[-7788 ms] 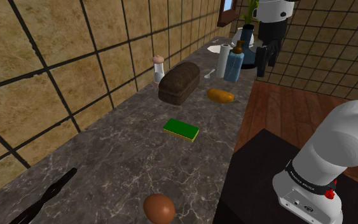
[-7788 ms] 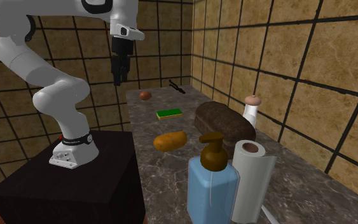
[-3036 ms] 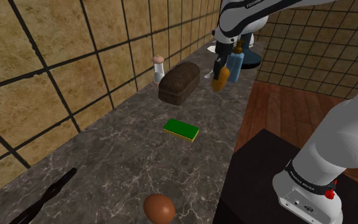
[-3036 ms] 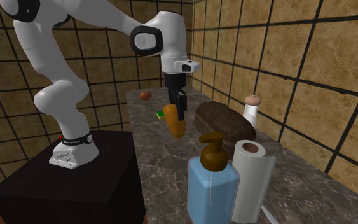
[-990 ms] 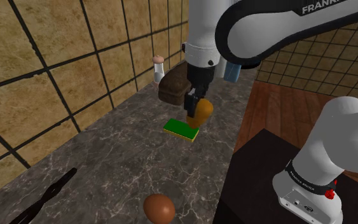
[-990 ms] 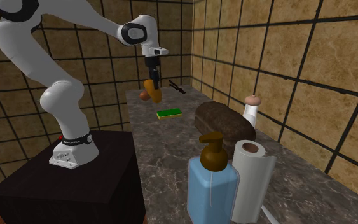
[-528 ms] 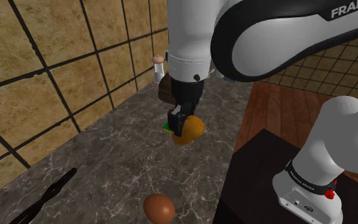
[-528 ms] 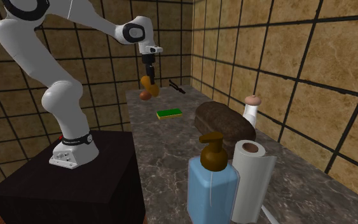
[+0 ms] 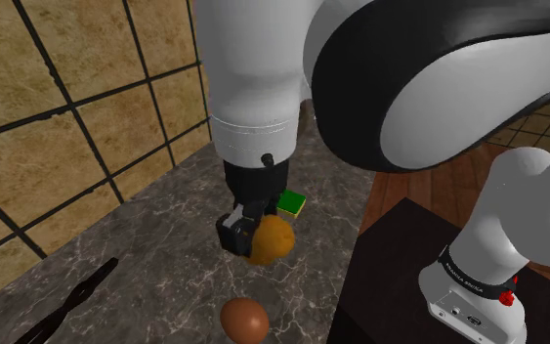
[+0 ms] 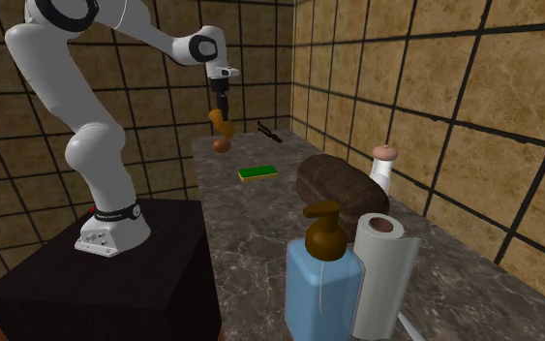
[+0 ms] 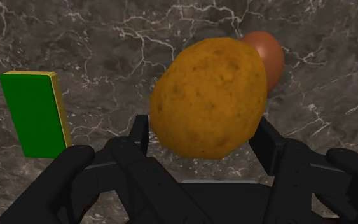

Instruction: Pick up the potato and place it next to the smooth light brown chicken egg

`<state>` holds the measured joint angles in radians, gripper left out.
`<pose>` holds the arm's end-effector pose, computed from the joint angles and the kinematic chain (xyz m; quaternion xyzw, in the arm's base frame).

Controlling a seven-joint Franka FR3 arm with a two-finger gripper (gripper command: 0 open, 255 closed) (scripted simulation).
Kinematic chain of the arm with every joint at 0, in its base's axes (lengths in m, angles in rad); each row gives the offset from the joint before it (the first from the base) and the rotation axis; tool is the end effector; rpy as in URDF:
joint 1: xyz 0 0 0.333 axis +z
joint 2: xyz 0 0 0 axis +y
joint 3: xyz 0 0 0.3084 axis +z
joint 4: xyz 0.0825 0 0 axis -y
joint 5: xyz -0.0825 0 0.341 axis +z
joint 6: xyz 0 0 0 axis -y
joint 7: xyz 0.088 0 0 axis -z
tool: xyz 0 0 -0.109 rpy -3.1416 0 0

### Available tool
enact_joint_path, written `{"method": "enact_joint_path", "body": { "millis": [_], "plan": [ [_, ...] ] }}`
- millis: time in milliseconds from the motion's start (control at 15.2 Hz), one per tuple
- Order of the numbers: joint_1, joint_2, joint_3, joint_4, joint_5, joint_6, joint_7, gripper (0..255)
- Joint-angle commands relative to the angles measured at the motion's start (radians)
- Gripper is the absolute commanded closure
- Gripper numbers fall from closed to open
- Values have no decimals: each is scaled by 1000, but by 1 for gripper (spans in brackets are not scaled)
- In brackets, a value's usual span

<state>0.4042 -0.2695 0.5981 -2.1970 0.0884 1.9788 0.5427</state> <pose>0.2229 0.3881 0.4838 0.9786 0.2026 0.0271 0.0219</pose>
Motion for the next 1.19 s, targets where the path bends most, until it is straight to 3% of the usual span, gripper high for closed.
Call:
{"method": "enact_joint_path", "body": {
  "millis": [0,462,726,858,1122],
  "plan": [
    [6,56,46,42,-24,8,68,255],
    [54,286,178,253,-174,-32,317,255],
    [133,451,214,405,-298,-84,463,255],
    [205,556,217,513,-372,-128,540,255],
    [210,567,206,473,-383,-79,550,255]
  ]
}}
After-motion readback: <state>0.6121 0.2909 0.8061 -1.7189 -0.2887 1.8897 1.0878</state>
